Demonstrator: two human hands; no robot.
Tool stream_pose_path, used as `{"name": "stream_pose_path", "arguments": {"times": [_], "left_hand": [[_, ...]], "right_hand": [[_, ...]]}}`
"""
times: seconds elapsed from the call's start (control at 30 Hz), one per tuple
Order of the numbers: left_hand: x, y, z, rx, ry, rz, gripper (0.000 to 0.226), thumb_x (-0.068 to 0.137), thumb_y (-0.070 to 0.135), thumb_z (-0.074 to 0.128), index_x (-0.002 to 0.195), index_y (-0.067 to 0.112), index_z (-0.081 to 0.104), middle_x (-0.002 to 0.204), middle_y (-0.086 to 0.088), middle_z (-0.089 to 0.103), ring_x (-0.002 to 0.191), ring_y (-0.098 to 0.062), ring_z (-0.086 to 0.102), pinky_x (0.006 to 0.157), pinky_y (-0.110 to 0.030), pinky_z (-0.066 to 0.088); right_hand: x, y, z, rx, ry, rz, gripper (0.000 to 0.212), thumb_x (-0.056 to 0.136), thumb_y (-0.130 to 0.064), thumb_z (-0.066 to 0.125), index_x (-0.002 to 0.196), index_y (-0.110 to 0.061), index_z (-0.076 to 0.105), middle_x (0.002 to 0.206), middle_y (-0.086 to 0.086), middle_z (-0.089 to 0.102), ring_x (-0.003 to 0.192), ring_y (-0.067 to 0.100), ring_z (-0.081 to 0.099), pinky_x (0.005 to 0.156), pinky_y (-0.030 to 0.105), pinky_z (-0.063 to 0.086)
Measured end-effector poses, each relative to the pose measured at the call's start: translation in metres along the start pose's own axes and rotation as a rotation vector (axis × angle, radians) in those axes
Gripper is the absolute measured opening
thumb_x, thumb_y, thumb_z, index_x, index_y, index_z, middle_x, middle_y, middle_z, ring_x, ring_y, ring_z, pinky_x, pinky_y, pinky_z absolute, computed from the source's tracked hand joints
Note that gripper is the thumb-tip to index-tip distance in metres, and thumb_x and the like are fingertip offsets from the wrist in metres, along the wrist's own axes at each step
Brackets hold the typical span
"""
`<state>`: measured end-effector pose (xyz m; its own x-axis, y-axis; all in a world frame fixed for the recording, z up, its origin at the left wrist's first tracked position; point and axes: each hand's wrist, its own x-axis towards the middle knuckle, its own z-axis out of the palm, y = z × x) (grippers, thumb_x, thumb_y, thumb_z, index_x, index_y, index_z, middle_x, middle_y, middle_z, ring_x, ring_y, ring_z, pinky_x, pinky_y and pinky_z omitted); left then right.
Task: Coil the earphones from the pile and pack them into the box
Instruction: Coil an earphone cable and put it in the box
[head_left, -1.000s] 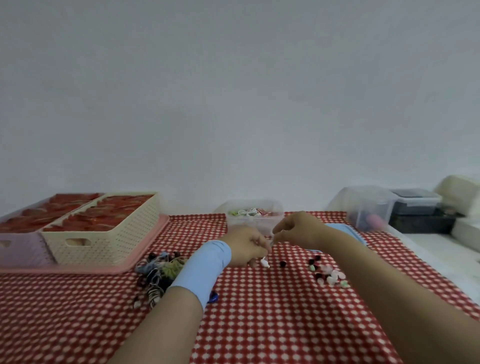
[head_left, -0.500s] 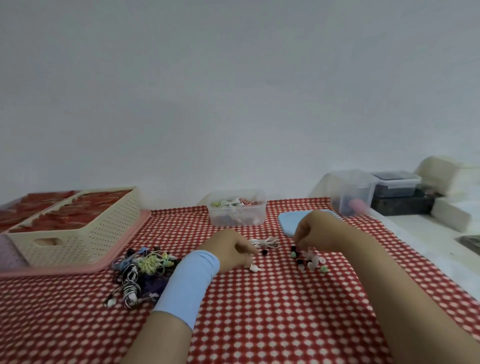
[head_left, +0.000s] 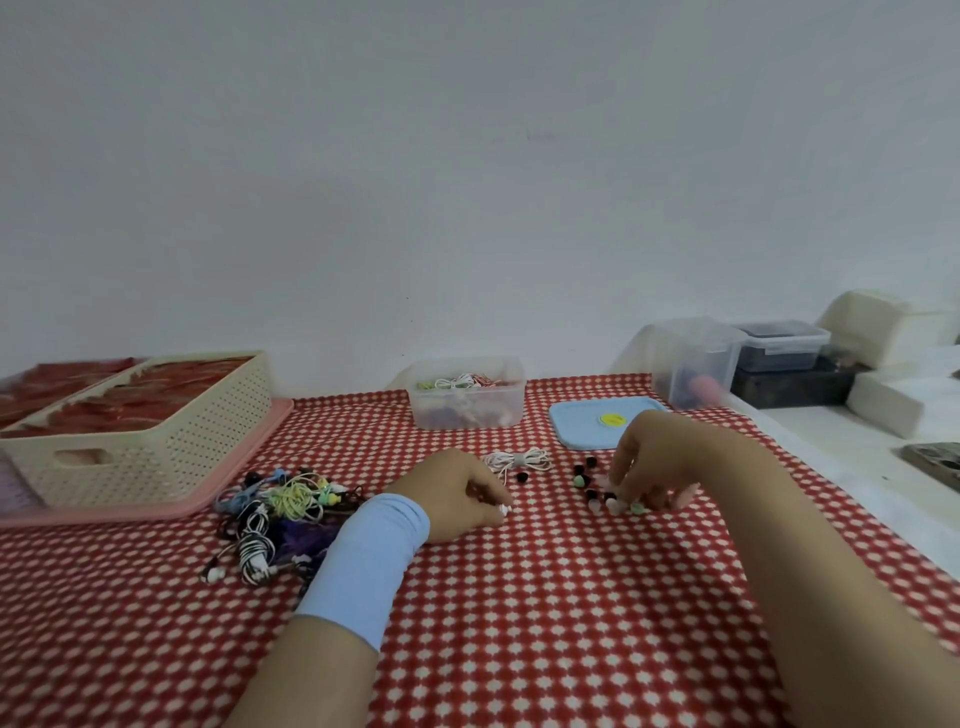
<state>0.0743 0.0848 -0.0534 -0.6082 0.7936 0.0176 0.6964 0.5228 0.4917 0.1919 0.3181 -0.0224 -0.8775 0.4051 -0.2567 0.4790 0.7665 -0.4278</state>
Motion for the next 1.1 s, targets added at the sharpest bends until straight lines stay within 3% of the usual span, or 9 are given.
{"name": "stream_pose_path", "arguments": {"times": [0.17, 0.3, 0.37, 0.5, 0.6, 0.73, 0.87, 0.97, 1.1], "left_hand": [[-0.002, -0.002, 0.001, -0.169, 0.190, 0.007, 0.018, 0.091, 0.029, 0.069, 0.107, 0.030, 0.075, 0.102, 0.015, 0.068, 0.092, -0.001, 0.060, 0.087, -0.019, 0.045], [-0.003, -0.001, 0.004, -0.409, 0.243, 0.002, 0.016, 0.095, 0.023, 0.063, 0.105, 0.031, 0.073, 0.075, 0.006, 0.072, 0.060, 0.004, 0.062, 0.071, -0.016, 0.046], [-0.003, -0.002, 0.005, -0.447, 0.248, -0.007, 0.019, 0.097, 0.019, 0.059, 0.109, 0.027, 0.072, 0.072, 0.007, 0.070, 0.052, 0.007, 0.057, 0.062, -0.014, 0.047], [-0.003, -0.007, 0.007, -0.487, 0.255, -0.035, 0.019, 0.098, 0.012, 0.057, 0.108, 0.022, 0.069, 0.075, 0.009, 0.070, 0.054, 0.003, 0.060, 0.057, -0.014, 0.049], [-0.001, -0.010, 0.009, -0.510, 0.247, -0.047, 0.014, 0.097, 0.010, 0.057, 0.102, 0.018, 0.068, 0.080, 0.007, 0.073, 0.060, -0.004, 0.065, 0.060, -0.019, 0.054], [0.000, -0.011, 0.011, -0.497, 0.236, -0.041, 0.014, 0.096, 0.011, 0.060, 0.098, 0.022, 0.069, 0.081, 0.007, 0.074, 0.063, -0.007, 0.066, 0.062, -0.021, 0.055], [-0.001, -0.008, 0.011, -0.470, 0.212, -0.042, 0.011, 0.094, 0.015, 0.064, 0.097, 0.025, 0.069, 0.083, 0.006, 0.075, 0.063, -0.004, 0.065, 0.064, -0.019, 0.054], [-0.002, -0.006, 0.011, -0.402, 0.201, -0.041, 0.009, 0.092, 0.020, 0.067, 0.095, 0.028, 0.070, 0.081, 0.005, 0.074, 0.069, -0.004, 0.068, 0.069, -0.018, 0.052], [-0.005, -0.002, 0.012, -0.337, 0.205, -0.041, 0.008, 0.088, 0.025, 0.072, 0.096, 0.028, 0.073, 0.089, 0.010, 0.072, 0.083, -0.006, 0.067, 0.079, -0.018, 0.052]], "right_hand": [[0.002, -0.015, 0.009, 0.180, 0.080, -0.181, 0.011, 0.084, -0.018, 0.079, 0.093, -0.024, 0.080, 0.082, -0.005, 0.078, 0.078, 0.013, 0.073, 0.058, 0.018, 0.054], [0.005, -0.032, 0.022, 0.259, 0.094, -0.304, 0.009, 0.087, -0.024, 0.077, 0.091, -0.031, 0.081, 0.078, -0.015, 0.076, 0.068, 0.000, 0.068, 0.064, 0.015, 0.051], [0.006, -0.038, 0.030, 0.281, 0.091, -0.347, 0.010, 0.087, -0.022, 0.077, 0.087, -0.031, 0.081, 0.078, -0.017, 0.075, 0.063, -0.003, 0.064, 0.066, 0.018, 0.054], [0.010, -0.041, 0.039, 0.211, 0.071, -0.391, 0.019, 0.084, -0.022, 0.081, 0.083, -0.041, 0.078, 0.091, -0.018, 0.076, 0.084, 0.003, 0.070, 0.083, 0.027, 0.059], [0.012, -0.037, 0.039, 0.181, 0.086, -0.393, 0.023, 0.085, -0.018, 0.079, 0.085, -0.041, 0.078, 0.092, -0.018, 0.076, 0.087, 0.004, 0.071, 0.083, 0.029, 0.060], [0.006, -0.038, 0.030, 0.210, 0.187, -0.399, 0.021, 0.087, -0.011, 0.076, 0.090, -0.032, 0.080, 0.088, -0.016, 0.076, 0.081, -0.003, 0.068, 0.076, 0.017, 0.055], [-0.013, -0.042, 0.012, 0.085, -0.017, -0.344, 0.015, 0.089, -0.017, 0.074, 0.086, -0.031, 0.078, 0.079, -0.019, 0.075, 0.061, -0.007, 0.064, 0.063, 0.014, 0.046], [-0.033, -0.049, 0.000, -0.087, -0.203, -0.198, 0.007, 0.088, -0.030, 0.074, 0.092, -0.025, 0.077, 0.087, -0.009, 0.078, 0.066, 0.006, 0.071, 0.056, 0.020, 0.048], [-0.067, -0.063, -0.008, -0.292, -0.450, 0.047, 0.034, 0.081, -0.046, 0.080, 0.101, -0.018, 0.078, 0.089, -0.005, 0.079, 0.078, 0.012, 0.076, 0.077, 0.031, 0.061]]}}
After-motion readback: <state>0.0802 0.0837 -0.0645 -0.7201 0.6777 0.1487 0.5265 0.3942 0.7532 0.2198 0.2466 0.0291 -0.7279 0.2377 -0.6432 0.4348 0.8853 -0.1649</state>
